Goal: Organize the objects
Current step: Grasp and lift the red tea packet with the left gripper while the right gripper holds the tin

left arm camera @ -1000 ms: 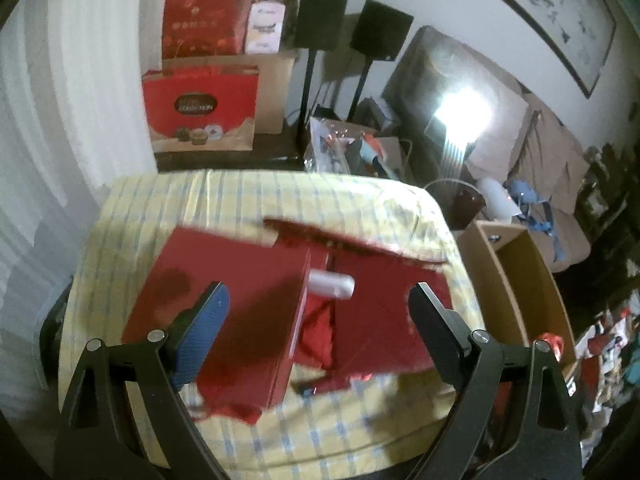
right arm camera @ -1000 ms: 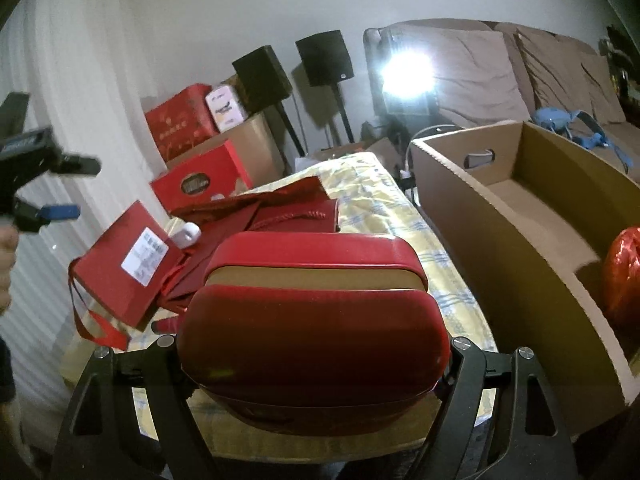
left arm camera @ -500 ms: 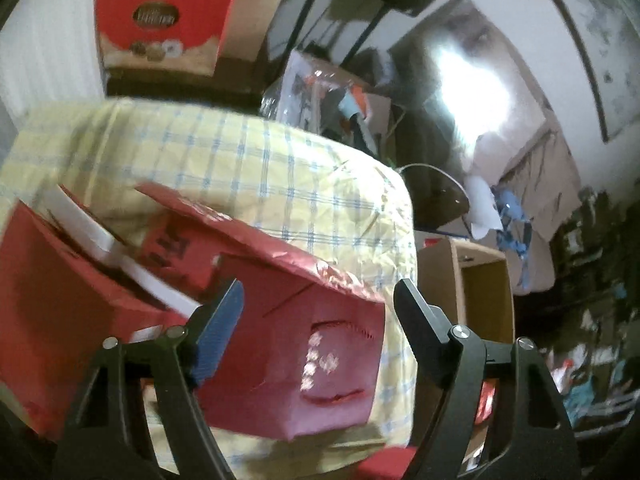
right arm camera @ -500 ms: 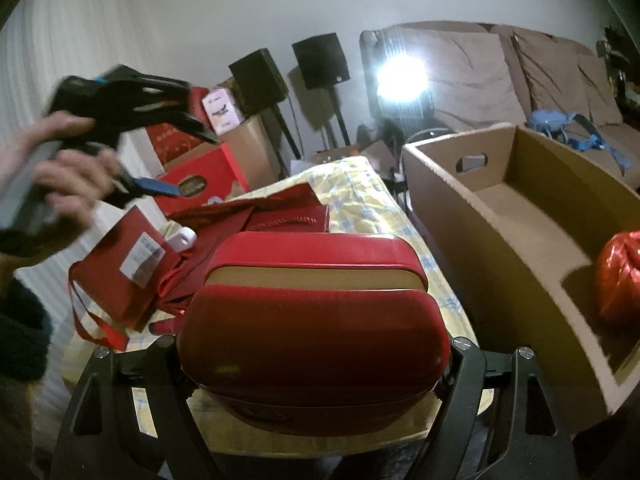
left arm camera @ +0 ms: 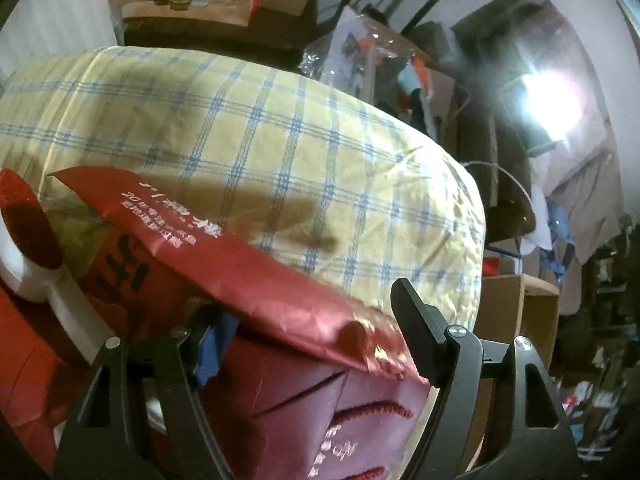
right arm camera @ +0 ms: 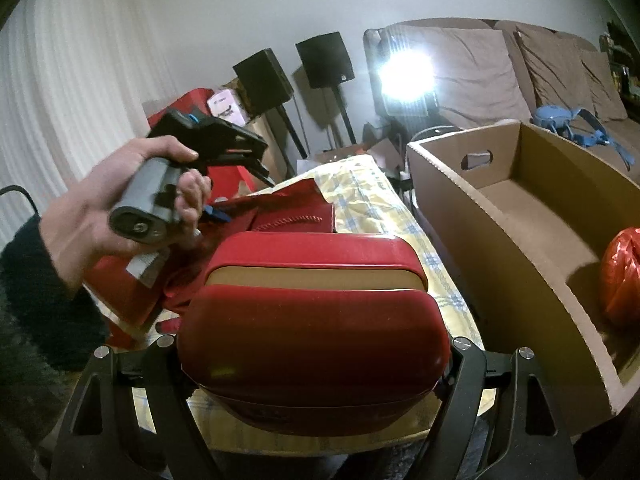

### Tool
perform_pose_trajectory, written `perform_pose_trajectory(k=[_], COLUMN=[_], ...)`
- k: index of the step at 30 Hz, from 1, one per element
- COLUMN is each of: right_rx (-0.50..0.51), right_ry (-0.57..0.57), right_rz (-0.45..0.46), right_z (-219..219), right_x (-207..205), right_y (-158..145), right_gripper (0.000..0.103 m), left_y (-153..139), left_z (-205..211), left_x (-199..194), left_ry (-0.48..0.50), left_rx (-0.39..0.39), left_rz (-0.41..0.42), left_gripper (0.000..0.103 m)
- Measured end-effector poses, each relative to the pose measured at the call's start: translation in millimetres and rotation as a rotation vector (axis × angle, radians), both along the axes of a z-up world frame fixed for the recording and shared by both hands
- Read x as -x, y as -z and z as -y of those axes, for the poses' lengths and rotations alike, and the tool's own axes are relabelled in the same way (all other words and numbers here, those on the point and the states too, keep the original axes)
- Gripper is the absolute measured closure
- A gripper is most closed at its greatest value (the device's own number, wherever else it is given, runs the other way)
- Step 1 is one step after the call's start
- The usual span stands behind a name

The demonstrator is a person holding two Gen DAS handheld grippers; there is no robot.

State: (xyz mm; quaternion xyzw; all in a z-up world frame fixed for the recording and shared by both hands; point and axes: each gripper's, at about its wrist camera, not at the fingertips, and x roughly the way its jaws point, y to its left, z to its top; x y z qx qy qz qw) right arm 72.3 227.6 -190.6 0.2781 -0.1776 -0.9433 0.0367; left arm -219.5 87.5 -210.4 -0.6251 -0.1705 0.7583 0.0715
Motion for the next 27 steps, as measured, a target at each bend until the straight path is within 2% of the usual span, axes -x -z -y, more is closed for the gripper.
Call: perform_pose_trajectory(k=[3, 5, 7, 8, 9, 10, 12, 16, 19, 23, 27], right_rx=[0.002, 0.010, 0.009, 0.009, 0.011, 0.013, 0.015, 0.025, 0.017, 0.014, 0.013], right_ry=[-0.006, -0.011, -0.012, -0.012, -0.012, -0.010, -0.007, -0.007, -0.007, -0.007, -0.007], right_rz=[-0.001, -0.001, 0.000, 0.001, 0.000, 0.000, 0.001, 0.006, 0.006, 0.006, 0.009], right_z=[1, 1, 1, 1, 1, 1, 0, -1, -1, 0, -1], right_x=[-1, -1, -1, 0, -1, -1, -1, 0, 0, 1, 1], right_y=[0, 1, 1, 1, 1, 1, 2, 2, 2, 3, 3], right_gripper=[0.020, 0.020, 0.020, 0.020, 0.020, 0.020, 0.020, 0.020, 0.020, 0.020, 0.020], left_y=[1, 8, 16, 15, 15, 17, 16, 14, 4, -23, -62], left_z=[-3, -5, -8, -9, -10, -12, -12, -10, -8, -5, -17], left_x=[6, 12, 16, 16, 15, 16, 14, 15, 14, 8, -6], left_ry=[-0.016, -0.026, -0.033, -0.038, -0.038, -0.026, -0.022, -0.013, -0.015, -0.013, 0.084], left_rx=[0.013, 0.017, 0.029, 0.041, 0.051, 0.052, 0.049, 0.012, -0.043, -0.130, -0.130], left_rz=[-0.003, 0.026, 0.049, 0.035, 0.020, 0.022, 0.011, -0.013, -0.064, -0.152, -0.295], left_gripper=[0.031, 0.033, 0.045, 0.047, 0.064, 0.072, 0.078, 0.083, 0.089, 0.096, 0.098])
